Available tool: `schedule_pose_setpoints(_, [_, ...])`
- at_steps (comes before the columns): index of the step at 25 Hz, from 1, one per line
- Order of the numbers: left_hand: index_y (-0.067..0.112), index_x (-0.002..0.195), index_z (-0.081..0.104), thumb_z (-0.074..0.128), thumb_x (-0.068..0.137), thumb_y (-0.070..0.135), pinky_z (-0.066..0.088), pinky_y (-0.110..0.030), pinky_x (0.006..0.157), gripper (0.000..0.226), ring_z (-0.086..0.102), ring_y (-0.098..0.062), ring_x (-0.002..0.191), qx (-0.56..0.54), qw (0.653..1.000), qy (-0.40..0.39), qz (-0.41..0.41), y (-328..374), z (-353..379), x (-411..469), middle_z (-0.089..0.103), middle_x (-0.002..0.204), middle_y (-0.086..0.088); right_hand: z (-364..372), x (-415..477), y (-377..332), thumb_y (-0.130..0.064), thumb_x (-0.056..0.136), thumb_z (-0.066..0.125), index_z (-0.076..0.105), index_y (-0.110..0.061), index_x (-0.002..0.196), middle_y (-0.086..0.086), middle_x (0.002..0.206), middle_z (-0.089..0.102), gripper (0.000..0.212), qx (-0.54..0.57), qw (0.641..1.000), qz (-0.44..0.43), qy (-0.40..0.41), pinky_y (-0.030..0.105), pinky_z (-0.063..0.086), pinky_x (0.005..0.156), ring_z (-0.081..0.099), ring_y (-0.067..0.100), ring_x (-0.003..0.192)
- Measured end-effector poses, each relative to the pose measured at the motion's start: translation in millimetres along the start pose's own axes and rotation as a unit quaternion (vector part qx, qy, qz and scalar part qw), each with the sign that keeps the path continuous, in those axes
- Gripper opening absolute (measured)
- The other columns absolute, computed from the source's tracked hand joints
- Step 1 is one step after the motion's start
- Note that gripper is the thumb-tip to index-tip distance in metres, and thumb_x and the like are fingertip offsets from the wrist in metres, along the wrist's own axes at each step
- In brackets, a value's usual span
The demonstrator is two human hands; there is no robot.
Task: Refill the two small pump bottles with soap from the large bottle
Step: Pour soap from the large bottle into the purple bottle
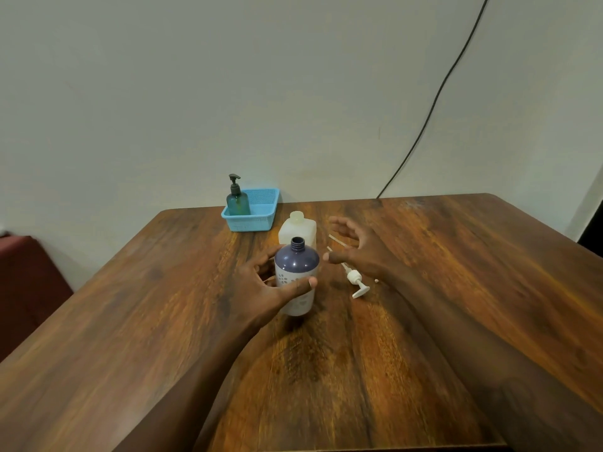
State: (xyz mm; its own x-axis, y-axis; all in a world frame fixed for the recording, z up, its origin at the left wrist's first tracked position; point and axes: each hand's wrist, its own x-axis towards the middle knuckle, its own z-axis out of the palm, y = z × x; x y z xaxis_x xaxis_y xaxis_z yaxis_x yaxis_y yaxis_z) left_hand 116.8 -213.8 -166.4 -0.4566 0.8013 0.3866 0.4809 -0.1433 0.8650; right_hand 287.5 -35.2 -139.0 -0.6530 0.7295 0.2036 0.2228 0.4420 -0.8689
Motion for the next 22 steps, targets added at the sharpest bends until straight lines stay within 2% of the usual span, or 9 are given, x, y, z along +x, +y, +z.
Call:
schedule_pose_setpoints(2, [0.034, 0.138, 0.063, 0.089, 0.058, 0.069, 0.059, -0.028, 0.094, 0.09, 0.067, 0.0, 0.117, -0.007, 1.0, 0.005, 0.003, -4.9, -9.8, -3.1, 0.071, 0.129, 0.016, 8.6, 11.3, -7.2, -0.039, 0.075, 0.09, 0.036, -0.031, 0.155, 0.001, 0.164, 0.037, 0.098, 0.006, 1.0, 0.001, -0.03, 0.045, 0.038, 0.116, 0.036, 0.023, 0.149])
schedule_pose_setpoints(4, [0.033, 0.137, 0.064, 0.092, 0.063, 0.061, 0.06, -0.027, 0.093, 0.083, 0.068, 0.0, 0.115, -0.009, 1.0, 0.017, 0.01, -7.0, -19.2, -6.0, 0.073, 0.127, 0.016, 21.7, 21.1, -12.4, -0.044, 0.074, 0.09, 0.03, -0.031, 0.158, 0.001, 0.167, 0.033, 0.104, -0.016, 1.0, 0.0, -0.023, 0.043, 0.039, 0.115, 0.035, 0.024, 0.151])
schedule_pose_setpoints(7, [0.032, 0.134, 0.067, 0.094, 0.068, 0.051, 0.061, -0.027, 0.09, 0.074, 0.07, -0.001, 0.112, -0.006, 0.999, 0.034, 0.016, -9.9, -31.7, -6.3, 0.075, 0.123, 0.015, 40.9, 33.5, -16.4, -0.055, 0.065, 0.091, 0.031, -0.034, 0.156, 0.002, 0.163, 0.038, 0.111, -0.018, 1.0, -0.001, -0.006, 0.047, 0.048, 0.111, 0.044, 0.027, 0.144])
schedule_pose_setpoints(9, [0.031, 0.132, 0.068, 0.094, 0.068, 0.05, 0.061, -0.026, 0.088, 0.072, 0.072, -0.003, 0.111, -0.003, 0.999, 0.041, 0.02, -13.6, -39.3, -4.2, 0.076, 0.121, 0.014, 51.8, 41.8, -13.2, -0.066, 0.054, 0.088, 0.035, -0.037, 0.152, 0.0, 0.152, 0.048, 0.114, -0.031, 0.999, -0.008, -0.003, 0.048, 0.058, 0.099, 0.057, 0.026, 0.129])
schedule_pose_setpoints(11, [0.026, 0.13, 0.069, 0.093, 0.067, 0.048, 0.062, -0.024, 0.085, 0.071, 0.073, -0.003, 0.107, -0.001, 0.998, 0.056, 0.025, -16.2, -45.6, -2.0, 0.077, 0.118, 0.013, 59.3, 48.1, -9.7, -0.067, 0.048, 0.086, 0.042, -0.037, 0.145, 0.0, 0.139, 0.056, 0.11, -0.038, 0.999, -0.022, 0.009, 0.045, 0.063, 0.089, 0.063, 0.024, 0.117])
schedule_pose_setpoints(13, [0.025, 0.126, 0.07, 0.092, 0.066, 0.046, 0.062, -0.022, 0.082, 0.068, 0.073, -0.001, 0.103, 0.01, 0.997, 0.071, 0.029, -19.3, -50.7, -0.6, 0.077, 0.114, 0.012, 65.0, 49.5, -9.0, -0.06, 0.051, 0.092, 0.049, -0.031, 0.139, -0.002, 0.13, 0.06, 0.102, -0.036, 0.998, -0.036, 0.049, 0.041, 0.063, 0.085, 0.065, 0.022, 0.112])
schedule_pose_setpoints(16, [0.038, 0.117, 0.068, 0.092, 0.066, 0.045, 0.058, -0.015, 0.075, 0.057, 0.072, 0.006, 0.097, 0.019, 0.996, 0.085, 0.027, -19.9, -54.1, 1.6, 0.076, 0.104, 0.02, 70.8, 45.4, -12.3, -0.046, 0.056, 0.098, 0.057, -0.025, 0.135, -0.007, 0.123, 0.063, 0.092, -0.06, 0.989, -0.063, 0.123, 0.029, 0.06, 0.079, 0.064, 0.015, 0.107])
schedule_pose_setpoints(19, [0.043, 0.112, 0.066, 0.093, 0.067, 0.04, 0.054, -0.009, 0.072, 0.053, 0.071, 0.009, 0.093, 0.024, 0.993, 0.102, 0.046, -20.1, -52.9, 4.0, 0.073, 0.098, 0.025, 69.5, 42.4, -30.8, -0.049, 0.054, 0.098, 0.062, -0.026, 0.129, -0.014, 0.116, 0.063, 0.086, -0.091, 0.964, -0.165, 0.185, 0.025, 0.058, 0.076, 0.063, 0.009, 0.102])
schedule_pose_setpoints(22, [0.031, 0.118, 0.072, 0.094, 0.067, 0.043, 0.054, -0.009, 0.073, 0.057, 0.072, 0.006, 0.093, 0.028, 0.99, 0.121, 0.06, -17.8, -48.0, 5.2, 0.074, 0.101, 0.023, 63.4, 42.0, -47.0, -0.049, 0.059, 0.095, 0.063, -0.025, 0.128, -0.009, 0.12, 0.07, 0.079, -0.147, 0.939, -0.247, 0.187, 0.03, 0.061, 0.076, 0.066, 0.009, 0.1])
